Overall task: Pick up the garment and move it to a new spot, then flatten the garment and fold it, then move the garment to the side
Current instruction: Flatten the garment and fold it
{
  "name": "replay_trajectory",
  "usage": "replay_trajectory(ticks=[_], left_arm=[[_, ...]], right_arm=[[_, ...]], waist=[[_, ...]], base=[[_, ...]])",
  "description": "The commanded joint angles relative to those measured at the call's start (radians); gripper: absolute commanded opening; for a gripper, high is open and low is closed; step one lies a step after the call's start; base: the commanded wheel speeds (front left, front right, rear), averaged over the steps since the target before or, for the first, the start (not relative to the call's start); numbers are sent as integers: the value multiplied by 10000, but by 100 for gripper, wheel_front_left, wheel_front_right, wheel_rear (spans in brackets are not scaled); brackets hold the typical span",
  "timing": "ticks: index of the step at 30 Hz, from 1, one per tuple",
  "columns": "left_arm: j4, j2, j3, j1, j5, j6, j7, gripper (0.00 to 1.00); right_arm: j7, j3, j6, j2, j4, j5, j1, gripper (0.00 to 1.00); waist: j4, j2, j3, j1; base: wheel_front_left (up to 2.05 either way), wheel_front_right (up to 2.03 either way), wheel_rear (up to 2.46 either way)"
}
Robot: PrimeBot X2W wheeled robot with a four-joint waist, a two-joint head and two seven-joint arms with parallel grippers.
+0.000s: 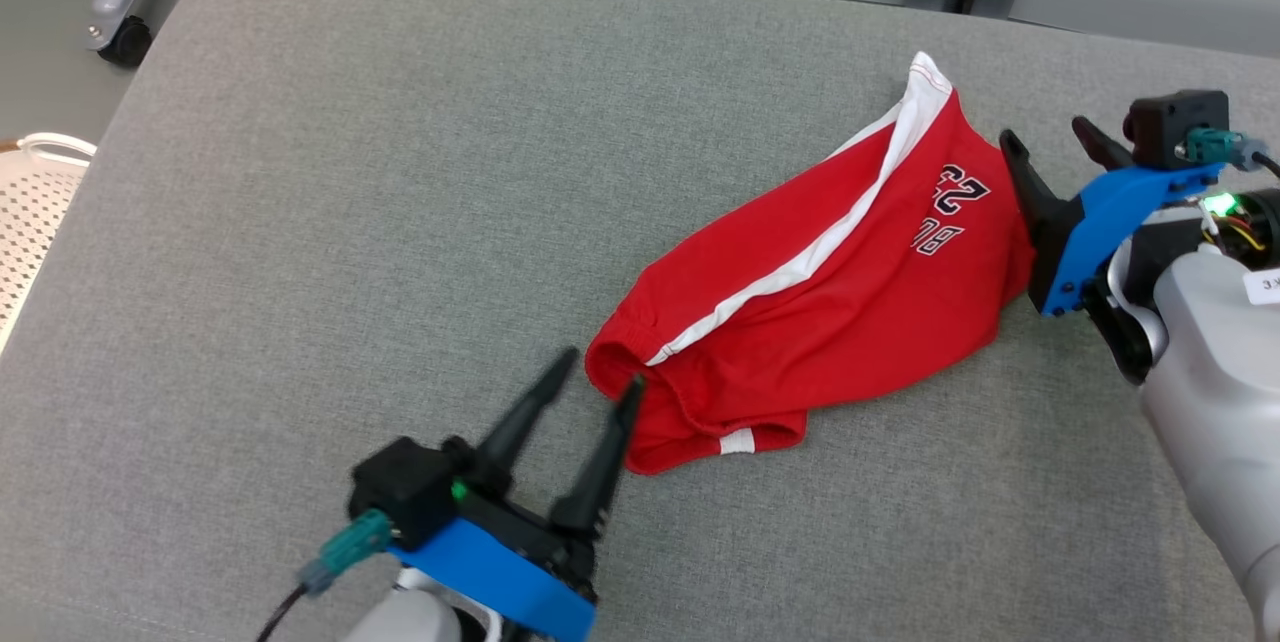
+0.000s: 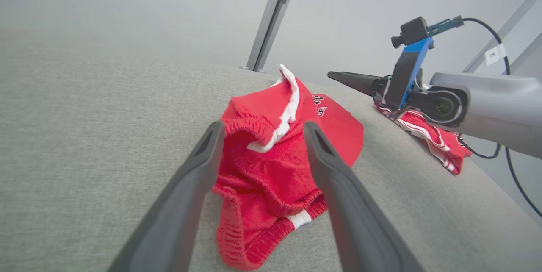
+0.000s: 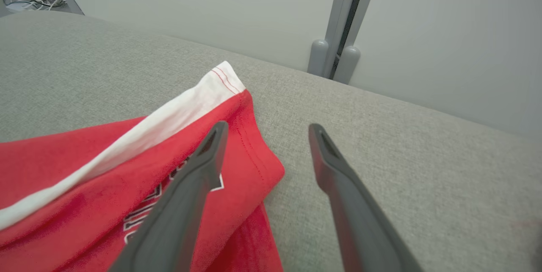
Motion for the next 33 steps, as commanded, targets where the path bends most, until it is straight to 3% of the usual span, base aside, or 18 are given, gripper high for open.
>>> replay_trajectory(ticks=[1,5,9,16,23,24,25,26,33], left_arm=[[-331,-66,551,209,366,210,-40,100],[-996,-430,2001,632,1563,720,-31,100],[-1260,-823,2964,865,2331,898,-30,100],[-1136,-1697,4844,1222,3855,924,-31,100],[-676,-2194,5956,1449,4763,658,-32,100],[-634,-2217,6043,1467,4850,602,-32,100],[-582,-2249,6122,1484,4923,547,-32,100],[-559,-2276,6193,1499,4971,495,-32,100],[-383,-2360,6378,1704,5377,281,-32,100]], right_arm=[[71,105,3,-141,83,103,181,100],[168,393,3,-155,183,305,362,100],[286,584,3,-124,255,392,411,100],[516,953,3,-79,472,592,432,100],[789,1272,4,191,678,843,567,100],[767,1322,4,245,650,916,599,79],[720,1362,4,279,623,965,632,28],[692,1404,4,305,592,1003,668,0],[-260,1381,3,399,281,1507,987,0]], waist=[[41,0,-26,1],[59,0,-49,1],[58,0,-29,1],[50,0,100,1],[42,0,117,1],[37,0,107,1],[30,0,76,1],[18,0,49,1],[-358,0,-431,1]], base=[[0,0,0],[0,0,0],[0,0,0],[0,0,0],[0,0,0],[0,0,0],[0,0,0],[0,0,0],[0,0,0]])
